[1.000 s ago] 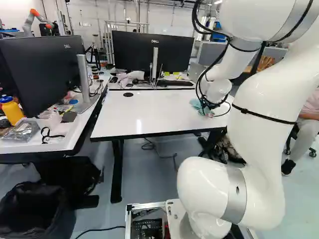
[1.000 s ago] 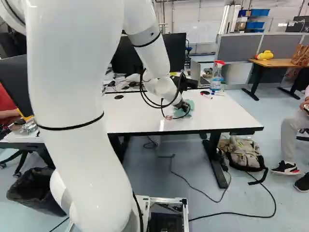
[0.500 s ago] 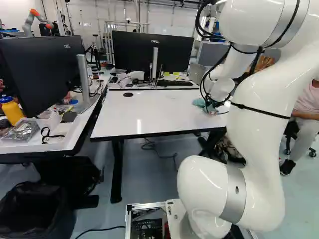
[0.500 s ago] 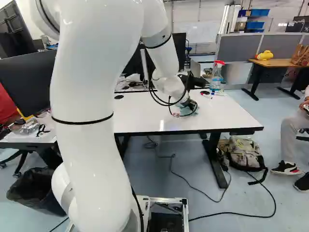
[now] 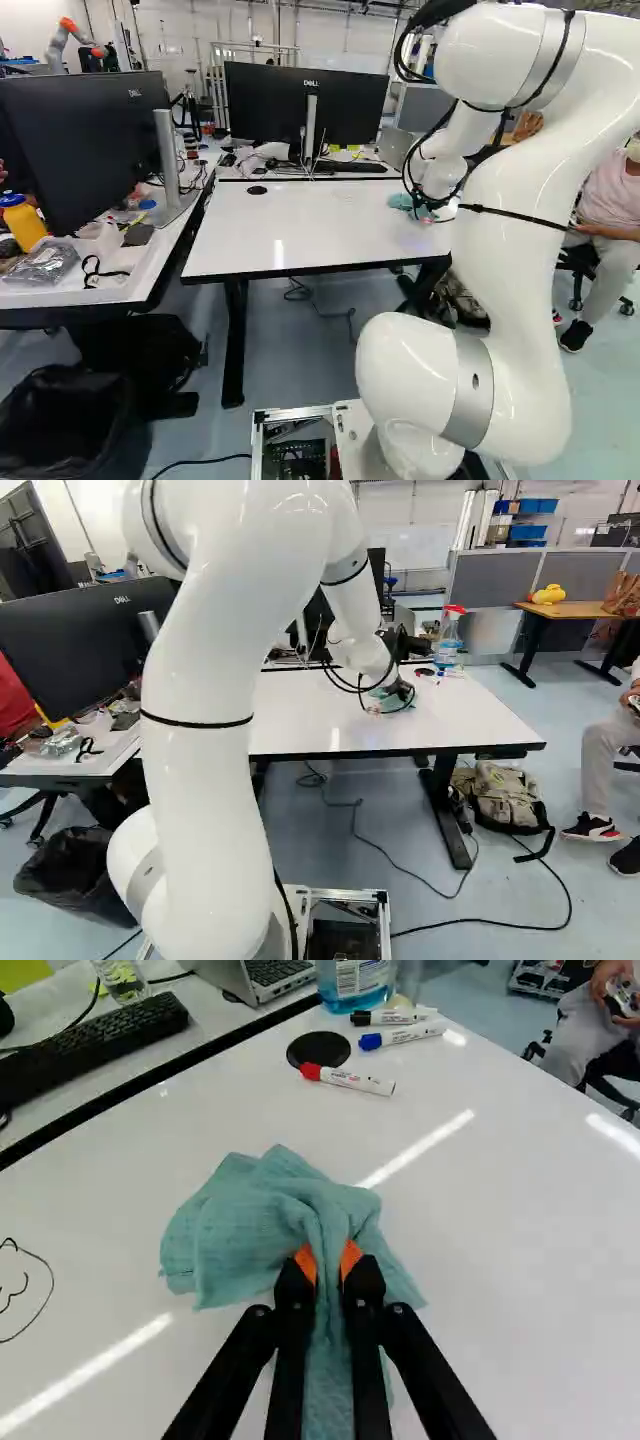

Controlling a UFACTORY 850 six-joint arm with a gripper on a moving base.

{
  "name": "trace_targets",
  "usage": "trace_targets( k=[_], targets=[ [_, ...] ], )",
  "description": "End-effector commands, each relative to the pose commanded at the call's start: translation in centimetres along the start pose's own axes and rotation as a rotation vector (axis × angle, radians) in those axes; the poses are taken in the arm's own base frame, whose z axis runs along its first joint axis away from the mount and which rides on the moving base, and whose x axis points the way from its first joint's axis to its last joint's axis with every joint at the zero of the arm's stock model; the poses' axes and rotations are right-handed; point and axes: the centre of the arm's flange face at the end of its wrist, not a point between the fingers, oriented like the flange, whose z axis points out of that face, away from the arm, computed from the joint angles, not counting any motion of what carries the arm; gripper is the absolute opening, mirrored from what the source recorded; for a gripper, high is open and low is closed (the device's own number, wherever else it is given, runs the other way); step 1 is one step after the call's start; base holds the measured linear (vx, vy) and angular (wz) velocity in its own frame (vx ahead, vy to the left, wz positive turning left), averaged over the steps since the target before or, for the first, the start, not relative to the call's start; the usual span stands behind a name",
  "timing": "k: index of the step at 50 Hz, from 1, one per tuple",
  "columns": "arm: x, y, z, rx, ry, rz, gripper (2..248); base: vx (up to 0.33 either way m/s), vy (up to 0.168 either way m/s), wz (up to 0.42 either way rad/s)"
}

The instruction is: Clean the table with the green towel

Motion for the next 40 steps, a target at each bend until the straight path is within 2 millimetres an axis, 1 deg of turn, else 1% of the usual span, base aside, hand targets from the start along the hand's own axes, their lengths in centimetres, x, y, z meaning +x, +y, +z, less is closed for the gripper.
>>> trace_targets(
  k=[14, 24, 31, 40],
  targets=[
    [1.7, -0.5, 2.2, 0.006, 0.02, -0.003, 45, 0.0, 0.0, 0.0],
    [2.5, -1.6, 3.4, 0.018, 0.031, -0.013, 45, 0.0, 0.0, 0.0],
    [2.6, -2.7, 3.6, 0.03, 0.032, -0.023, 45, 0.0, 0.0, 0.0],
    [2.0, -3.9, 3.1, 0.044, 0.026, -0.037, 45, 0.0, 0.0, 0.0]
  ],
)
